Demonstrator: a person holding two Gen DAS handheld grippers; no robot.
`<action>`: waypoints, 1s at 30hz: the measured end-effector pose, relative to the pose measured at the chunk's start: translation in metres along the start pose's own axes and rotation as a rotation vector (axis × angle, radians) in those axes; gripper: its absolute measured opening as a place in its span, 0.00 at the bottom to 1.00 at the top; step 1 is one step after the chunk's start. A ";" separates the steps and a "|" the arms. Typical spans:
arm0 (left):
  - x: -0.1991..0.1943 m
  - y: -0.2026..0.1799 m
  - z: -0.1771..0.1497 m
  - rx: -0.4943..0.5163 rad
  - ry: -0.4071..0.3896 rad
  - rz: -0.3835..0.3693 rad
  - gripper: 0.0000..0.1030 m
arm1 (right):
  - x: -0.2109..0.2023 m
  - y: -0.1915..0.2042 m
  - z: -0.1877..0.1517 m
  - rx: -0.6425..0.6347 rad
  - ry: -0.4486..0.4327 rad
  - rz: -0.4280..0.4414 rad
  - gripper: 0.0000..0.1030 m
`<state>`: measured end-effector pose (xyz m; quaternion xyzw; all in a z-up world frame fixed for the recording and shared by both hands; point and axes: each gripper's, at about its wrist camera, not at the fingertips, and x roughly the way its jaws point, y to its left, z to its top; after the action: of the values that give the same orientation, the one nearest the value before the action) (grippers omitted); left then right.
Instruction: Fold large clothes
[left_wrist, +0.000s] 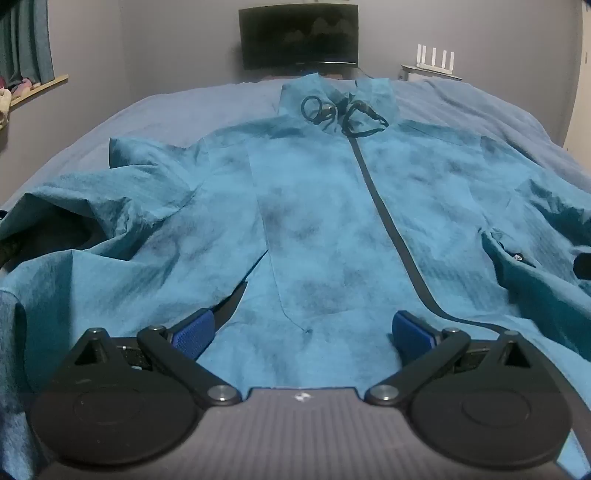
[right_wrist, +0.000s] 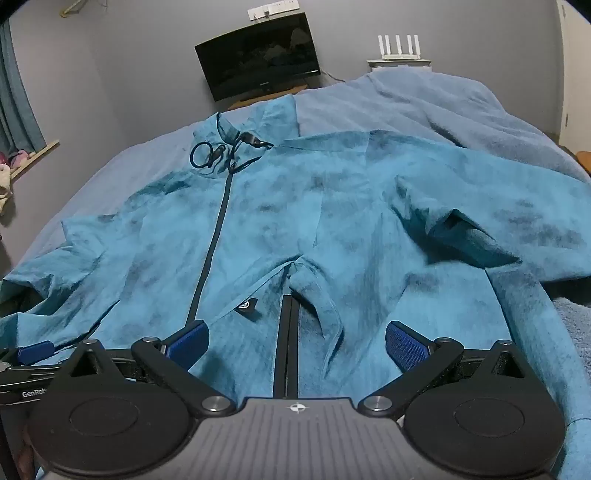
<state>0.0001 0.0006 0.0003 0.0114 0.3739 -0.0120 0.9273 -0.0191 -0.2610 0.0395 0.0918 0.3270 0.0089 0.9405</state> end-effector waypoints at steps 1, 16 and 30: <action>0.000 0.000 0.000 0.006 -0.006 0.008 1.00 | 0.000 0.000 0.000 0.002 0.002 0.001 1.00; 0.000 -0.001 0.000 0.012 -0.011 0.014 1.00 | -0.002 0.000 0.003 -0.016 -0.002 -0.015 1.00; 0.000 -0.001 0.000 0.011 -0.010 0.013 1.00 | -0.003 0.001 0.001 -0.016 0.002 -0.017 1.00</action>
<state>-0.0004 0.0000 0.0001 0.0189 0.3693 -0.0083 0.9291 -0.0204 -0.2600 0.0423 0.0813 0.3288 0.0035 0.9409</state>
